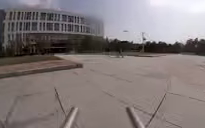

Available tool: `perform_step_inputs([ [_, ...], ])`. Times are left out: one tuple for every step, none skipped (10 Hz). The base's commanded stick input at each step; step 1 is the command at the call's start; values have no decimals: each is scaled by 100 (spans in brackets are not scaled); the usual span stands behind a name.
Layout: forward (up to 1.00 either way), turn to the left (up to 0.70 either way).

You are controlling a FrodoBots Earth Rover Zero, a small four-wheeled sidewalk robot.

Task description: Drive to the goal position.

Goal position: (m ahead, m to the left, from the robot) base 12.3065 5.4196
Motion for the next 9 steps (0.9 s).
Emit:
perform_step_inputs([
  [100,-9],
  [100,-38],
  [100,-38],
  [100,-38],
  [100,-38],
  [100,-38],
  [100,-38],
  [100,-38],
  [100,-12],
])
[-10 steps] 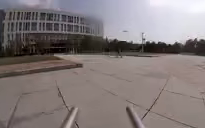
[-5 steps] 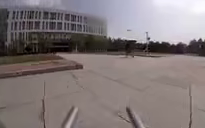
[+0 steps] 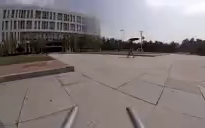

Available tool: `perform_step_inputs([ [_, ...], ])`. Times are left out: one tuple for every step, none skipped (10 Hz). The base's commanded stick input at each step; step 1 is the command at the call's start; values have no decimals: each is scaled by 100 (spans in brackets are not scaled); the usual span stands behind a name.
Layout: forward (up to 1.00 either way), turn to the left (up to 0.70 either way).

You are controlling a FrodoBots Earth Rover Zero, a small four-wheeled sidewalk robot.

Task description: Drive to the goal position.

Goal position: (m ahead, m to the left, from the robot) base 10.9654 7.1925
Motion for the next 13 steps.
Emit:
perform_step_inputs([
  [100,2],
  [100,2],
  [100,2],
  [100,2],
  [100,2],
  [100,2],
  [100,2],
  [100,2],
  [100,2],
  [100,2],
  [100,2],
  [100,2],
  [100,2],
])
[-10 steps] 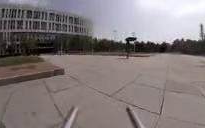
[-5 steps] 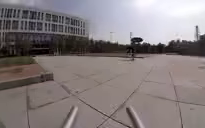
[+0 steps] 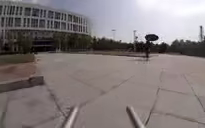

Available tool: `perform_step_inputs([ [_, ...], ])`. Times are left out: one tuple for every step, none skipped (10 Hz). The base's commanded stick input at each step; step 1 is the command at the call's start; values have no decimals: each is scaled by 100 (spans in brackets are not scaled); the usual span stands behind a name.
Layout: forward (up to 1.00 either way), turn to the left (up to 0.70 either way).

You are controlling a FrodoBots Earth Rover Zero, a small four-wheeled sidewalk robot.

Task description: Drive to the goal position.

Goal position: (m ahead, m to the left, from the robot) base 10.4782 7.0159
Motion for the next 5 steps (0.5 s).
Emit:
perform_step_inputs([
  [100,2],
  [100,2],
  [100,2],
  [100,2],
  [100,2],
])
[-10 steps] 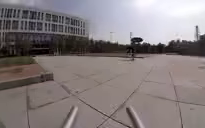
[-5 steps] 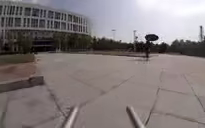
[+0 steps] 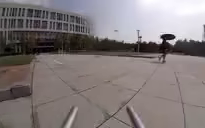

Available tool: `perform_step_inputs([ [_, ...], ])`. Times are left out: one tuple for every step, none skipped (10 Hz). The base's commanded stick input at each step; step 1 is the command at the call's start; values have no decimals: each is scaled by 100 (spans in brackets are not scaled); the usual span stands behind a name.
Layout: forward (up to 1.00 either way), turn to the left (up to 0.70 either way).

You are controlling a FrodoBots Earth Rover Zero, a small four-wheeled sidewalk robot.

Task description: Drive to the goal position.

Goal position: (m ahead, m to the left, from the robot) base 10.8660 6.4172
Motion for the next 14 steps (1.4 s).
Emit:
perform_step_inputs([
  [100,2],
  [100,2],
  [100,2],
  [100,2],
  [100,2],
  [100,2],
  [100,2],
  [100,2],
  [100,2],
  [100,2],
  [100,2],
  [100,2],
  [100,2],
  [100,2],
])
